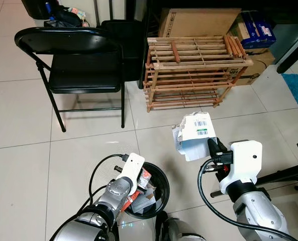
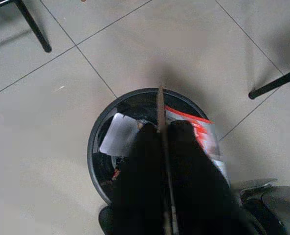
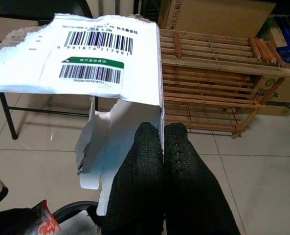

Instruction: Picking trash to rubbish bin

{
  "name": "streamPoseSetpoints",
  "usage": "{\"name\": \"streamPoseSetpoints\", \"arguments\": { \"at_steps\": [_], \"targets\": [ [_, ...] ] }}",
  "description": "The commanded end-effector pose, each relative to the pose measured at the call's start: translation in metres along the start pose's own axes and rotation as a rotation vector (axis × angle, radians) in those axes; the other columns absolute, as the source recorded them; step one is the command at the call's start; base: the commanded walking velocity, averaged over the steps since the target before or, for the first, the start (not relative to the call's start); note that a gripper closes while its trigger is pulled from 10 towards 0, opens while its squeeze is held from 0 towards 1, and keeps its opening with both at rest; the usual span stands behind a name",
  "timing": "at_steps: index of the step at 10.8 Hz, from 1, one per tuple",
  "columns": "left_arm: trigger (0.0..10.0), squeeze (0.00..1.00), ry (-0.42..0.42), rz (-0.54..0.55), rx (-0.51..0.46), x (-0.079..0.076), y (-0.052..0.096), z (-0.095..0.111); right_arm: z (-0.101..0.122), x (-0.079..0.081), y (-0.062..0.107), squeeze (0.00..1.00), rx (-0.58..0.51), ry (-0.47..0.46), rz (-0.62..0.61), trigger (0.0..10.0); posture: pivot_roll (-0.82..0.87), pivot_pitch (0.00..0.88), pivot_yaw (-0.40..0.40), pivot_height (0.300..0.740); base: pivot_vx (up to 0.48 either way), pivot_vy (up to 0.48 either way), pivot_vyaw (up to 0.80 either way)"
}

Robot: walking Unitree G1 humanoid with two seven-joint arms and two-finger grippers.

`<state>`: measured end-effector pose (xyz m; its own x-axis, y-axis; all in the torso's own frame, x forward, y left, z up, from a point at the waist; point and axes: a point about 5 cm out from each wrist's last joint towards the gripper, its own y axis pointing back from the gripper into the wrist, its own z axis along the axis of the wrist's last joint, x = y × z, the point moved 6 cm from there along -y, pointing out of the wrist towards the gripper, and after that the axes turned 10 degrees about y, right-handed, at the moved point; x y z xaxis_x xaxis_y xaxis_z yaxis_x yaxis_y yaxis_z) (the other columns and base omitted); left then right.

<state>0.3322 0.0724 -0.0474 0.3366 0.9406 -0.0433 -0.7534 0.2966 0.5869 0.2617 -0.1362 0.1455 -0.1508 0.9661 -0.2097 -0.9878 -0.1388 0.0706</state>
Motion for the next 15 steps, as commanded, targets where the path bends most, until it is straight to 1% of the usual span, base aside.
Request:
{"name": "streamPoseSetpoints", "arguments": {
  "at_steps": [1,2,3,6,7,8,9,10,11,12,13,15],
  "targets": [
    [10.0,0.65,-0.003,-0.006,0.024,-0.004,0.001,-0.008,0.003,-0.007,0.005,0.00,0.001,0.007,-0.021,10.0,-0.08,0.262,-0.103,0.740,0.000,0.000,0.00],
    [10.0,0.66,-0.003,-0.006,0.024,-0.003,0.000,-0.007,0.003,-0.006,0.005,0.00,0.002,0.007,-0.021,10.0,-0.08,0.263,-0.103,0.740,0.000,0.000,0.00],
    [10.0,0.71,-0.007,-0.005,0.022,-0.003,0.000,-0.007,0.003,-0.007,0.005,0.00,0.003,0.008,-0.022,10.0,-0.08,0.262,-0.103,0.740,0.000,0.000,0.00],
    [10.0,0.71,-0.015,0.001,0.022,-0.002,0.001,-0.009,0.003,-0.008,0.006,0.00,0.002,0.012,-0.027,10.0,-0.09,0.259,-0.101,0.740,0.000,0.000,0.00],
    [10.0,0.75,-0.012,-0.001,0.021,-0.002,0.001,-0.009,0.003,-0.008,0.006,0.00,0.003,0.013,-0.027,10.0,-0.09,0.259,-0.101,0.740,0.000,0.000,0.00],
    [10.0,0.95,-0.011,0.000,0.018,-0.002,0.001,-0.008,0.003,-0.008,0.006,0.00,0.002,0.013,-0.026,10.0,-0.09,0.259,-0.101,0.740,0.000,0.000,0.00],
    [10.0,1.00,-0.002,-0.001,0.001,-0.002,0.001,-0.004,0.002,-0.008,0.006,0.00,0.004,0.013,-0.025,10.0,-0.08,0.254,-0.103,0.740,0.000,0.000,0.00],
    [10.0,1.00,0.000,-0.001,-0.009,-0.001,0.000,-0.001,0.001,-0.008,0.005,0.00,0.005,0.012,-0.024,10.0,-0.07,0.251,-0.104,0.740,0.000,0.000,0.00],
    [10.0,1.00,0.056,0.035,-0.062,0.016,0.003,0.009,-0.008,-0.008,-0.001,0.00,0.021,0.024,-0.005,10.0,-0.04,0.249,-0.105,0.740,0.000,0.000,0.00],
    [10.0,1.00,0.094,0.040,-0.085,0.025,0.005,0.012,-0.018,-0.009,-0.005,0.00,0.039,0.044,0.013,10.0,-0.03,0.252,-0.104,0.740,0.000,0.000,0.00],
    [10.0,1.00,0.097,0.038,-0.140,0.034,0.009,0.021,-0.026,-0.011,-0.011,0.00,0.053,0.060,0.035,10.0,0.01,0.259,-0.102,0.740,0.000,0.000,0.00],
    [10.0,1.00,0.099,0.027,-0.215,0.044,0.016,0.036,-0.044,-0.015,-0.023,0.00,0.084,0.087,0.066,10.0,0.08,0.271,-0.097,0.740,0.000,0.000,0.00]
  ]
}}
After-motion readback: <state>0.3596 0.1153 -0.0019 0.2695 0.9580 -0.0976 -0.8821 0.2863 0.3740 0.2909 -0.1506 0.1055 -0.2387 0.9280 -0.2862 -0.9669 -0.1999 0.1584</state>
